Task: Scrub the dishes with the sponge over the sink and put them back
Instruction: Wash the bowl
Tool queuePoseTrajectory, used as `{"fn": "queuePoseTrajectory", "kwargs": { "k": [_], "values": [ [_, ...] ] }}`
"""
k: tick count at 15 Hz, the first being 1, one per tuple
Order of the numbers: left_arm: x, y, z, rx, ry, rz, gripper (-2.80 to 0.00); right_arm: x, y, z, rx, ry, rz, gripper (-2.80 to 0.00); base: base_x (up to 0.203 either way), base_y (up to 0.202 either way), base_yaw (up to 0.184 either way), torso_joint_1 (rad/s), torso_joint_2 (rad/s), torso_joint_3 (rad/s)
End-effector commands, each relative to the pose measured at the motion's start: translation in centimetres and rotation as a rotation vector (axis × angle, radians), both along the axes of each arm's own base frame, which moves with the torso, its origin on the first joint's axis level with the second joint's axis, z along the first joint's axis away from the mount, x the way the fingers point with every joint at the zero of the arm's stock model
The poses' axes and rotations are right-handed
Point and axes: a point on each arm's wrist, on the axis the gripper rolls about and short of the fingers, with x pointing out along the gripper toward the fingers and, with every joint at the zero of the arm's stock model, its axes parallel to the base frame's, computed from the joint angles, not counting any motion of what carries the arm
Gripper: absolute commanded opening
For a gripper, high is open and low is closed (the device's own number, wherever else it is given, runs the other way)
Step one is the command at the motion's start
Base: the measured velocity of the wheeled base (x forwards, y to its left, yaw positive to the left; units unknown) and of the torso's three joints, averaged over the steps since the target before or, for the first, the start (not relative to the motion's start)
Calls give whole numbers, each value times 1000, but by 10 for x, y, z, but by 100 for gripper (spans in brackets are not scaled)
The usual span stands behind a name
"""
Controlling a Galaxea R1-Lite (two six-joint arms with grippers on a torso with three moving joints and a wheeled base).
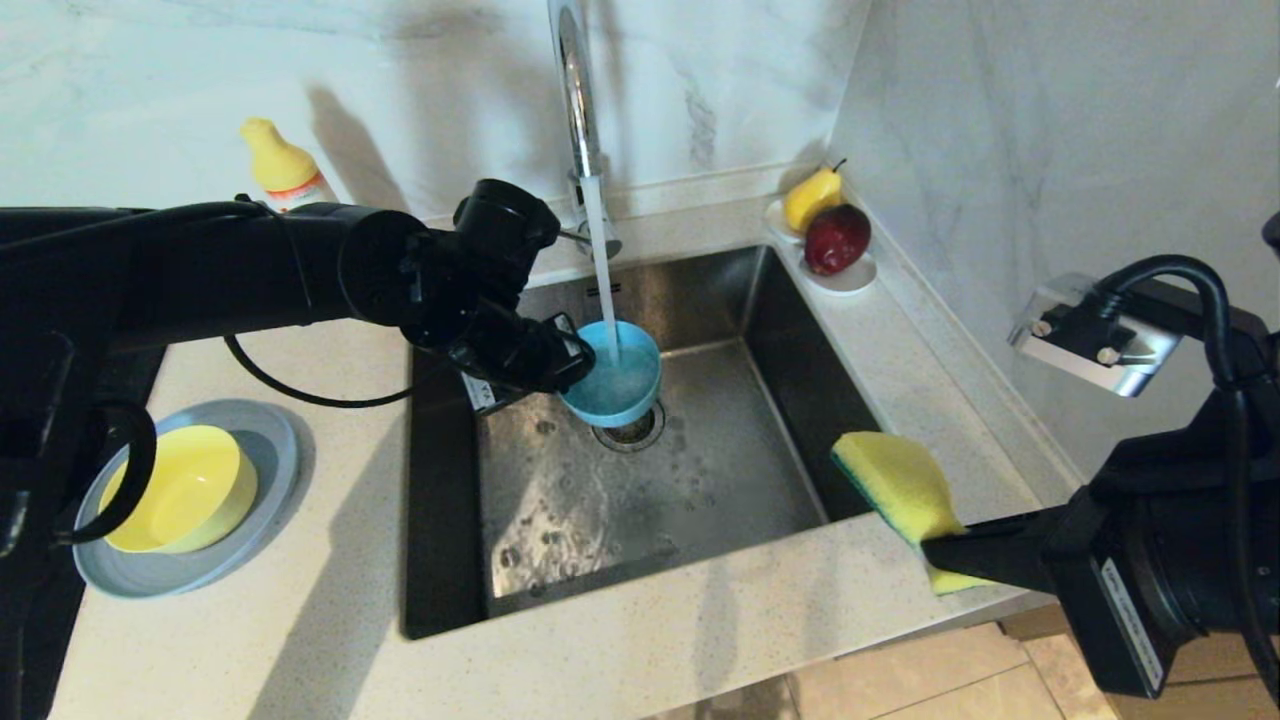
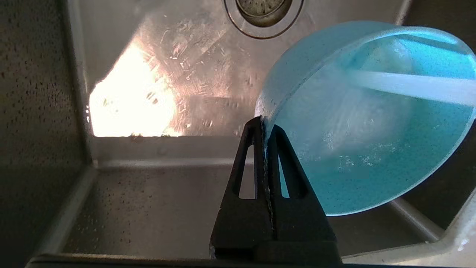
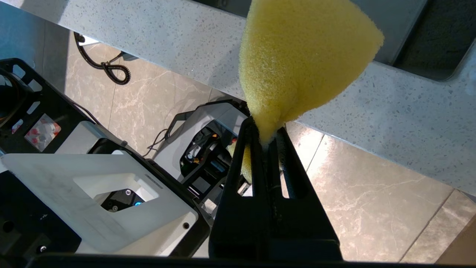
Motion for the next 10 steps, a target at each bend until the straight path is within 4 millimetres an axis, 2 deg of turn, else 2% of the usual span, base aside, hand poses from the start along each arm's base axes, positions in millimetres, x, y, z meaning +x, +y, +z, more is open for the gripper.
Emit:
{"fn": "queuePoseTrajectory", "kwargs": {
  "k": [1,10],
  "values": [
    [-1,1,0,0,6,5,-280,0,0,0,-1,2,-2,-280,0,0,0,0,0,0],
    [-4,2,-3,14,39,5,-280,1,-3,0,-1,3,-15,-280,0,0,0,0,0,0]
  ]
}}
